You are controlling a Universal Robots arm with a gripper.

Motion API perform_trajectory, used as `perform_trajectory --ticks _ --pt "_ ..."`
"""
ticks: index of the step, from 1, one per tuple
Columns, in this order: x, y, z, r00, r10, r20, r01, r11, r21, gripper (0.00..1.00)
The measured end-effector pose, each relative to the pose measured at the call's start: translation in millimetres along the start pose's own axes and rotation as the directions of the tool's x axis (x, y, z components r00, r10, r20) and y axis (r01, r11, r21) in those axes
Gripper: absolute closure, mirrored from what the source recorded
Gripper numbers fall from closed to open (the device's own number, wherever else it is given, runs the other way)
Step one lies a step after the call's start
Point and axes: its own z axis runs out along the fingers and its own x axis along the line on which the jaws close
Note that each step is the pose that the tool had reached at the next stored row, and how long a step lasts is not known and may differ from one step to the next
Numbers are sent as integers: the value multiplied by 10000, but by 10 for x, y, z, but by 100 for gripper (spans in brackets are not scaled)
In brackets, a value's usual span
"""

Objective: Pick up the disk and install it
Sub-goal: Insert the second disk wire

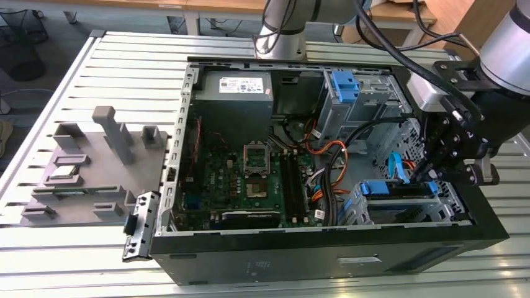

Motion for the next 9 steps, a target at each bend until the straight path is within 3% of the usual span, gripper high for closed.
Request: perform_trajectory --ticks 9 --pt "8 45 9 9997 -259 8 258 9992 295 82"
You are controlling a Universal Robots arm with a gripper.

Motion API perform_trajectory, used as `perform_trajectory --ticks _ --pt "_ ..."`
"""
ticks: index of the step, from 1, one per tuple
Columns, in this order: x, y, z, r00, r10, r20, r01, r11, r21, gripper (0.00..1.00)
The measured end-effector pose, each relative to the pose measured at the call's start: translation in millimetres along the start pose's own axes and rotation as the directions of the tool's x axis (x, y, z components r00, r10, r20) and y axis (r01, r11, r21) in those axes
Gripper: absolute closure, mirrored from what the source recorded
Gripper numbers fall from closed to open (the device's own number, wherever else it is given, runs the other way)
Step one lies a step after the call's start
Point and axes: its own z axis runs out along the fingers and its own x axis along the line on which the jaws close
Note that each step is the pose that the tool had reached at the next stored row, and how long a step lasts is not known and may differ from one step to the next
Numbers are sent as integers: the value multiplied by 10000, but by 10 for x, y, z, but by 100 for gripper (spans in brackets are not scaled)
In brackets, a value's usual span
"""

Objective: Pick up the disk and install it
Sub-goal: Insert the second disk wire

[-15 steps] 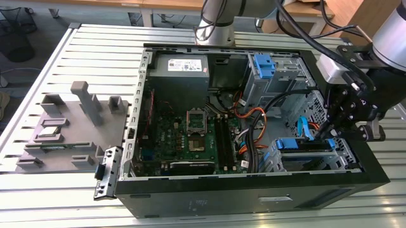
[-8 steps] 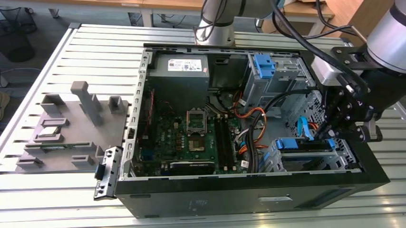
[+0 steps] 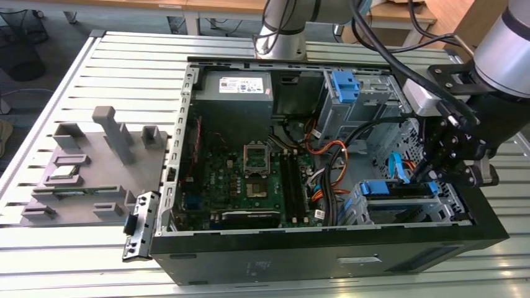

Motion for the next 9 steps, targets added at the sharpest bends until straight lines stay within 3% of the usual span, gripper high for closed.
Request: perform_trajectory --ticks 3,9 --pt "3 24 -1 10000 -68 3 68 9999 80 82" --pt "6 47 0 10000 -93 5 93 9999 87 82"
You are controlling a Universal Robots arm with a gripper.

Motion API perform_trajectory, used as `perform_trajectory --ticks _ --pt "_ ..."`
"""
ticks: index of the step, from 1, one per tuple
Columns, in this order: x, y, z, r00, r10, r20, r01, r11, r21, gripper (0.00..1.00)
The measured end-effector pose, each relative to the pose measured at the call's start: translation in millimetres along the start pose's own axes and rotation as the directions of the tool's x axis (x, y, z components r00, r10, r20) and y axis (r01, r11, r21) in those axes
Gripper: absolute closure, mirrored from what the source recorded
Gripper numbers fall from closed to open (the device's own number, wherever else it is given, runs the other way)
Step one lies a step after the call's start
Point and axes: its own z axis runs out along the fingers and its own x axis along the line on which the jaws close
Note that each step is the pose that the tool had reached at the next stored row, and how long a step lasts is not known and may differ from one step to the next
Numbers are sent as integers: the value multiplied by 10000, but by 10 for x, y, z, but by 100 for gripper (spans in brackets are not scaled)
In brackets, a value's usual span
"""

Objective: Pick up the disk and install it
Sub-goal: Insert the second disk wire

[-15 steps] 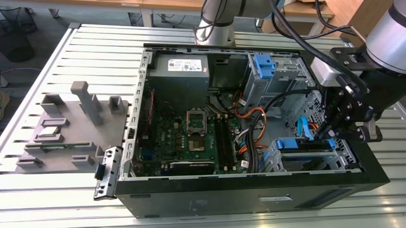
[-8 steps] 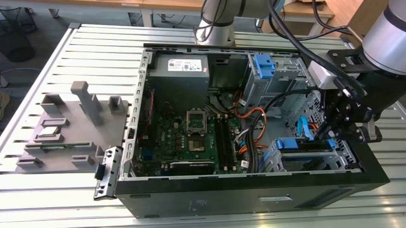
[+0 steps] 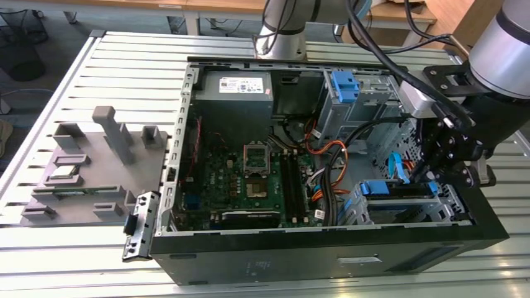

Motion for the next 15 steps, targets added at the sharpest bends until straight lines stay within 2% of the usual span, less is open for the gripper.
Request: perform_trajectory --ticks 15 --pt "32 7 14 10000 15 -3 -15 10000 0 82"
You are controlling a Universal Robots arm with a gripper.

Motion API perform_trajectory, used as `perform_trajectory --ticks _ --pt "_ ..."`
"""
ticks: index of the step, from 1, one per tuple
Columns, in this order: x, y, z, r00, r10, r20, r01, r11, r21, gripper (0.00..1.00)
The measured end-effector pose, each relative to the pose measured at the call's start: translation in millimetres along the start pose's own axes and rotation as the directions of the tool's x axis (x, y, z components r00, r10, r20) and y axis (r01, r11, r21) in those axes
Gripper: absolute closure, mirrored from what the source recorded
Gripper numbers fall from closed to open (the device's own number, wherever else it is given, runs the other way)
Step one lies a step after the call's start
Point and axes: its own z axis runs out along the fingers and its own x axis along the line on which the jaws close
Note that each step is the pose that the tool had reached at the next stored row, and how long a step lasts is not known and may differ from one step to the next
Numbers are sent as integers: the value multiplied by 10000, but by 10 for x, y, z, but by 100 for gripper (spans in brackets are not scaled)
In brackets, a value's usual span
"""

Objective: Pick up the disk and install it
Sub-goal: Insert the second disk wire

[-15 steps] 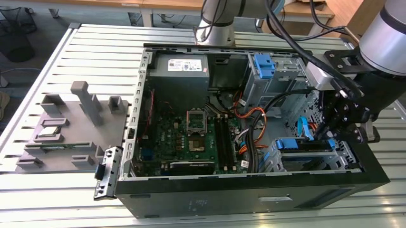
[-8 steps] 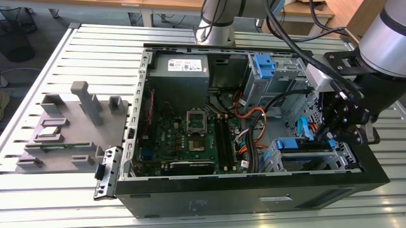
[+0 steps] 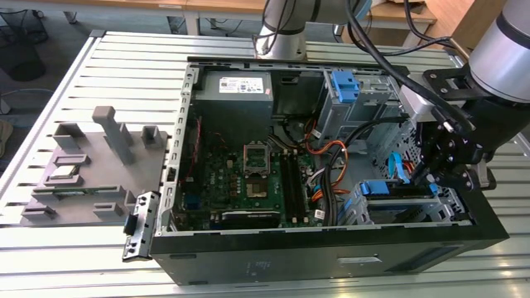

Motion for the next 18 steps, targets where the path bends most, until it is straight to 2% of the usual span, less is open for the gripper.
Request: perform_trajectory --ticks 4,7,10,13,18 --pt "0 0 1 10000 13 -1 -13 10000 0 82" --pt "0 0 7 9991 420 -33 -420 9991 3 82" --pt "1 1 12 9963 856 -68 -856 9963 7 82" --pt "1 1 12 9962 868 -68 -868 9962 7 82" --pt "0 2 12 9962 874 14 -874 9962 3 82"
